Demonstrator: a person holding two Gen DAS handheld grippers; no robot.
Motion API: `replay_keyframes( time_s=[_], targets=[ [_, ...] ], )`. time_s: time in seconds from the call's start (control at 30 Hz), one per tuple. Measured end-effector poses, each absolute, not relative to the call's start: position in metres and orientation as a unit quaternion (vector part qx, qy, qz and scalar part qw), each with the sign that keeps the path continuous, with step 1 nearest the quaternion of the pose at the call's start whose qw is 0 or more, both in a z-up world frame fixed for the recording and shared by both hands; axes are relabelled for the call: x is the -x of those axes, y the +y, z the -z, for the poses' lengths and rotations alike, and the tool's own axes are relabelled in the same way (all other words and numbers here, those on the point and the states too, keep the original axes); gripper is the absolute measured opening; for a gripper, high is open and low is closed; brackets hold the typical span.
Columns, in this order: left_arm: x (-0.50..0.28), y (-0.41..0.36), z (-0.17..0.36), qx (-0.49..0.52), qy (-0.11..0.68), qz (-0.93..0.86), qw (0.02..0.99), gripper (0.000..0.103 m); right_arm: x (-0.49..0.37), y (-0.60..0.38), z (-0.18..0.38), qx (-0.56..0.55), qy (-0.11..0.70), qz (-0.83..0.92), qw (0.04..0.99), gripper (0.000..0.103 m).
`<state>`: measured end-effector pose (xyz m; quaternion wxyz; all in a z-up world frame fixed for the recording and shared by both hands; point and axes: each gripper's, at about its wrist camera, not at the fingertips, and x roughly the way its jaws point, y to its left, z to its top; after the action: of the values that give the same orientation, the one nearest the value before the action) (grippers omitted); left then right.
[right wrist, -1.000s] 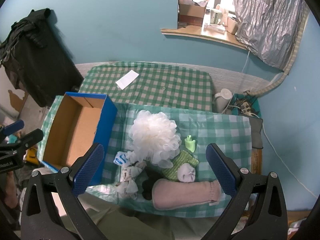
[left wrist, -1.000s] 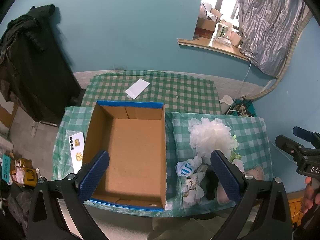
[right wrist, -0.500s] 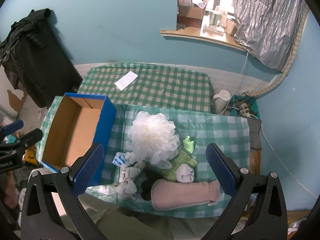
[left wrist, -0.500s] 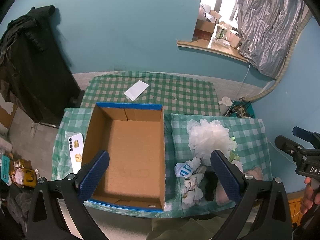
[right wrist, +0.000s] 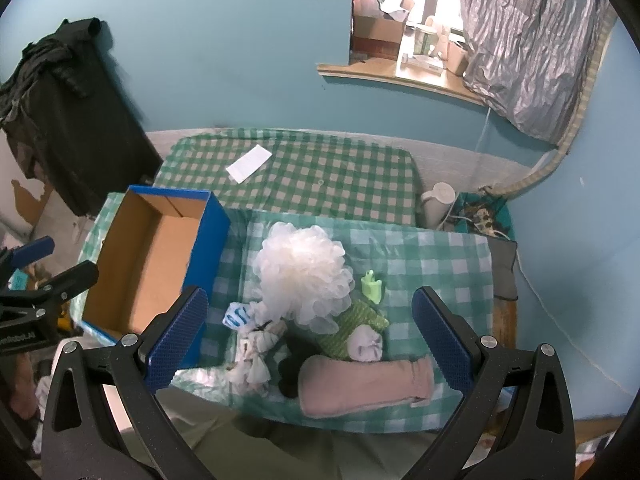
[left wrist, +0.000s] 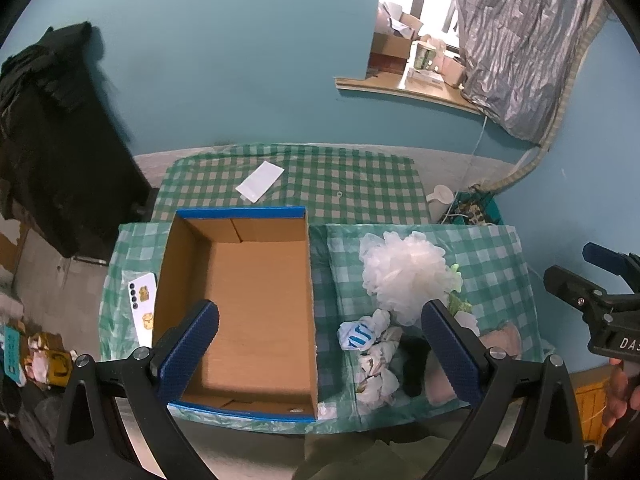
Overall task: Organize soft objects
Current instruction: 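Grasp the pink fuzzy sock with the right gripper while the left gripper approaches the white loofah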
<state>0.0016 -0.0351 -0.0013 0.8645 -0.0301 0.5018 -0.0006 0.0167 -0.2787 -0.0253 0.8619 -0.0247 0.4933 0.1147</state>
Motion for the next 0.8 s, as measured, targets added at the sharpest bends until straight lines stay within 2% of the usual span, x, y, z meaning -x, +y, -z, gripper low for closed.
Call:
replay_keyframes(
  time_s=[0.8],
  targets=[
    [-0.045,-0.107,0.061,-0.055,0.544,0.111,0.83,0.102,0.021,-0.377,0.101,-0.081,0.554,0.002,0.829,0.101]
  ],
)
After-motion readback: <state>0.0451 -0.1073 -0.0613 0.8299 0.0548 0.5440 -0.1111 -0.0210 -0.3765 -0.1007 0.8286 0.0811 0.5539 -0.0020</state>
